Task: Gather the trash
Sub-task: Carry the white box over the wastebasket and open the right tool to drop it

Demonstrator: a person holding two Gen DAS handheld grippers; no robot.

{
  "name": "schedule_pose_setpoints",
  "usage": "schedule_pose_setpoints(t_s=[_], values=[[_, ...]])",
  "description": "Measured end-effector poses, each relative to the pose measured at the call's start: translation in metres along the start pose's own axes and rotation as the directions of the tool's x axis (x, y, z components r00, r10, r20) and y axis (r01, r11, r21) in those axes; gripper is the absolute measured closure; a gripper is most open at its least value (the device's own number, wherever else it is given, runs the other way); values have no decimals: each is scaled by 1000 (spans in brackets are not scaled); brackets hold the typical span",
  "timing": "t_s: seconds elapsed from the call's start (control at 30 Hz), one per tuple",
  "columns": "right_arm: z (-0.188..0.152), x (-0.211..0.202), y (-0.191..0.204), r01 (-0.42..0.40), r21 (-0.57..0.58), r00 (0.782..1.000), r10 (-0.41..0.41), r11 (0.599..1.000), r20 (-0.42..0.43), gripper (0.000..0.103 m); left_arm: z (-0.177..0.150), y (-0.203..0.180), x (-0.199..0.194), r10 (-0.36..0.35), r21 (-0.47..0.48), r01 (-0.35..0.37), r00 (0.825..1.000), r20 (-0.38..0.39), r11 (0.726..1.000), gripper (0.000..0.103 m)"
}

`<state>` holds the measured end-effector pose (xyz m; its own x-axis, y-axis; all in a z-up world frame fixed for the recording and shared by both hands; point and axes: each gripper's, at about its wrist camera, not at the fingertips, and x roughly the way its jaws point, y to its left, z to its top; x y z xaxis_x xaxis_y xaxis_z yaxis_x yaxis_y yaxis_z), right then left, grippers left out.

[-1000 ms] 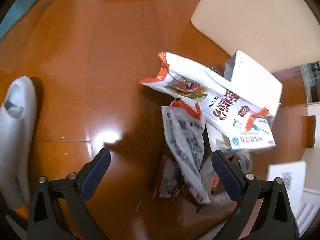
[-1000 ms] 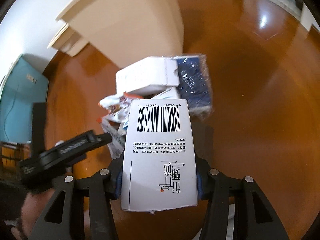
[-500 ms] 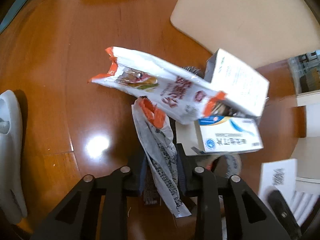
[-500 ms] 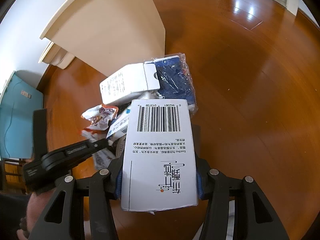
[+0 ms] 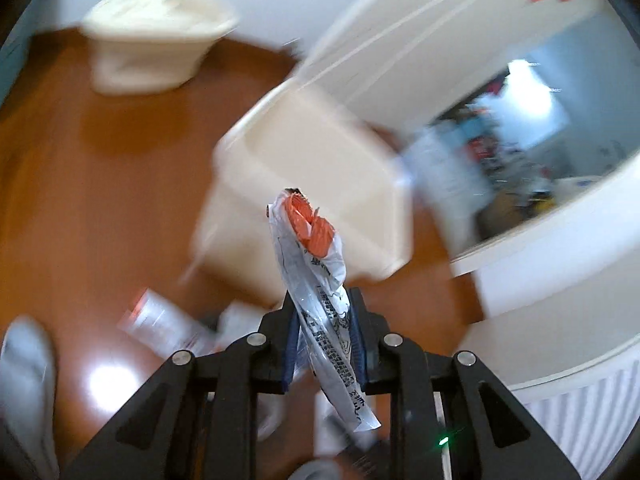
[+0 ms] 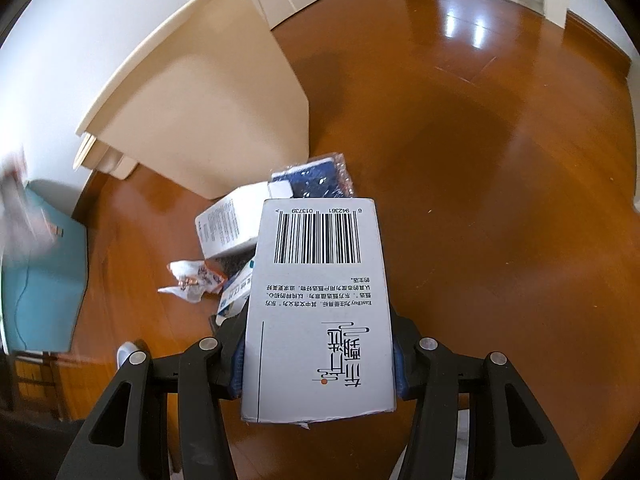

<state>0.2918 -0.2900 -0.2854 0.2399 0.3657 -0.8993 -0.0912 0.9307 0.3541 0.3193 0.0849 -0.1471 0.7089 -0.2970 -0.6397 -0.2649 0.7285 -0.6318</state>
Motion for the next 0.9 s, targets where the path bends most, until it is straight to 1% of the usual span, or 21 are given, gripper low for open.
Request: schedule_pose_setpoints(t_s=[0.03,0.1,0.17,0.2,0.23,0.27,0.3,0.33,0.37,0.4,0.43,0.5,0.53,0.57,0.67,0.7,0.73,0.8,0.9], values=[[1,-1,-2,0,8,1000,-1,1000,5,48,19,-22,18,-18,38,17,1000,25,999,81],[4,-3,-4,-1,20,1000,0,1000,12,48,56,-48,31,-11,119,0,996,92,993,81],[8,-4,-6,-3,27,1000,2,1000,18,48,81,-57,53,-4,144,-9,996,88,990,81],[9,-5,-6,-3,27,1000,2,1000,22,48,92,-63,70,35,168,-50,996,88,985,78],[10,-7,-6,-2,28,1000,2,1000,28,48,94,-64,81,53,173,-65,996,75,983,72],[13,-8,-6,-4,29,999,3,1000,33,48,96,-66,90,68,172,-76,996,51,982,60],[15,-9,-6,-5,30,999,4,1000,38,48,96,-61,99,75,160,-78,997,24,984,51],[18,-11,-6,-6,31,999,5,1000,46,48,92,-60,102,74,150,-77,997,23,986,30],[20,-12,-6,-6,30,999,4,1000,54,48,88,-58,101,84,142,-88,996,40,986,22],[23,-15,-6,-5,29,998,3,1000,65,48,86,-58,99,96,142,-103,994,55,984,22],[28,-18,-6,-4,24,997,2,1000,78,48,75,-53,97,110,154,-120,991,73,981,22],[40,-26,-6,-1,14,994,-1,1000,112,48,67,-48,88,121,147,-132,989,82,980,22],[50,-34,-4,-6,9,990,5,1000,141,48,67,-33,87,125,140,-136,989,83,981,22],[59,-42,0,-10,2,985,10,1000,170,48,56,-27,88,136,134,-147,987,91,980,22],[91,-73,19,-17,-61,958,34,998,286,48,30,-4,66,213,106,-227,968,131,968,22],[99,-79,25,-21,-79,949,45,997,311,48,12,11,57,266,79,-278,954,141,957,22],[110,-86,34,-32,-101,940,65,994,335,48,0,21,53,298,60,-308,945,136,950,22],[131,-92,51,-58,-136,928,104,989,359,48,-28,48,51,366,13,-368,927,82,930,22],[168,-97,88,-103,-207,909,177,973,377,48,-61,80,59,409,-47,-409,912,-27,911,22]])
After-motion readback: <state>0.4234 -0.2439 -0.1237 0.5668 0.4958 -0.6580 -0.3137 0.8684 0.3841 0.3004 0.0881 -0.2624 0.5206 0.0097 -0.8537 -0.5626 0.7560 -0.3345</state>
